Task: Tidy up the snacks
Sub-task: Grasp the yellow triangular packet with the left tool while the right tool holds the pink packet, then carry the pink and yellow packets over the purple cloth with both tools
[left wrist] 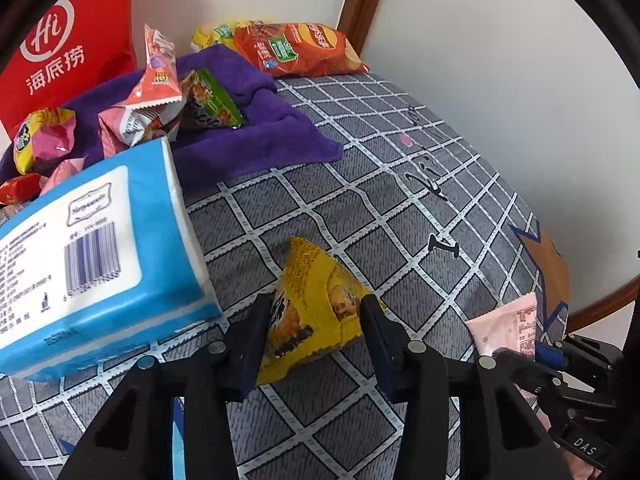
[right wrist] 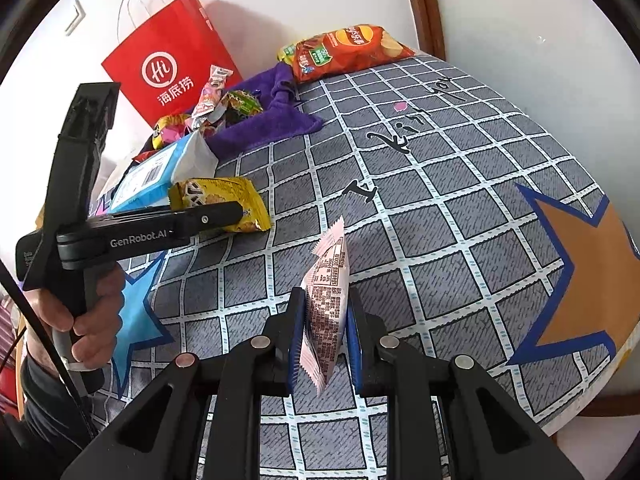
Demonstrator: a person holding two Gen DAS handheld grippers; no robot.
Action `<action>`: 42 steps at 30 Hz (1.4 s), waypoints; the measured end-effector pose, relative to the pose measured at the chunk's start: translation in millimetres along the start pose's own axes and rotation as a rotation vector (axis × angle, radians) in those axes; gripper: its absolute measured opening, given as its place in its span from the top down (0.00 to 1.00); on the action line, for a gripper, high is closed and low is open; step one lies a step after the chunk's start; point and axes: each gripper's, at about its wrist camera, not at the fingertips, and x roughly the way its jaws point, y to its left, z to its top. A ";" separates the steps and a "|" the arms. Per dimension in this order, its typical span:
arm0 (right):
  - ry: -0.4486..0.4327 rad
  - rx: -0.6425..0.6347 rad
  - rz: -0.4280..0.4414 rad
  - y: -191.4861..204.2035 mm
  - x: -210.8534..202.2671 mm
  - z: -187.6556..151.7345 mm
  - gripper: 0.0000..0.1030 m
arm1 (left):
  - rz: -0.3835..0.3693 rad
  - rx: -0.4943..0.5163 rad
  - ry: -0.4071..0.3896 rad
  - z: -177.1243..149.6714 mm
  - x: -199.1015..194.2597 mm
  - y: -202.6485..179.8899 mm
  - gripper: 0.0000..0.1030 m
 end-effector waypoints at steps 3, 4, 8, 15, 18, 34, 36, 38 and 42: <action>-0.002 -0.002 -0.003 3.4 -1.4 2.8 0.81 | -0.026 -0.004 -0.016 0.0 -10.6 2.5 0.58; -0.004 -0.005 -0.004 4.7 -1.7 3.7 0.81 | -0.030 -0.003 -0.022 -0.2 -14.2 3.6 0.58; -0.014 -0.025 -0.011 15.7 -4.8 9.7 0.81 | -0.046 0.004 -0.052 -1.1 -34.9 8.3 0.58; -0.051 -0.082 -0.019 47.9 -12.5 30.4 0.81 | -0.041 -0.013 -0.103 1.2 -70.2 30.3 0.58; -0.078 -0.119 -0.031 64.6 -17.2 46.3 0.81 | -0.027 -0.023 -0.131 6.6 -85.8 45.2 0.58; -0.176 -0.156 0.083 138.5 3.5 168.8 0.81 | 0.097 -0.091 -0.253 59.5 -143.3 128.4 0.58; -0.181 -0.160 0.072 145.6 10.7 183.6 0.81 | 0.102 -0.105 -0.265 68.3 -144.9 139.4 0.58; -0.188 -0.175 0.071 150.3 16.4 195.3 0.81 | 0.112 -0.115 -0.272 76.3 -146.0 147.6 0.58; -0.198 -0.193 0.074 158.8 30.7 222.2 0.81 | 0.120 -0.147 -0.298 95.7 -149.6 163.2 0.58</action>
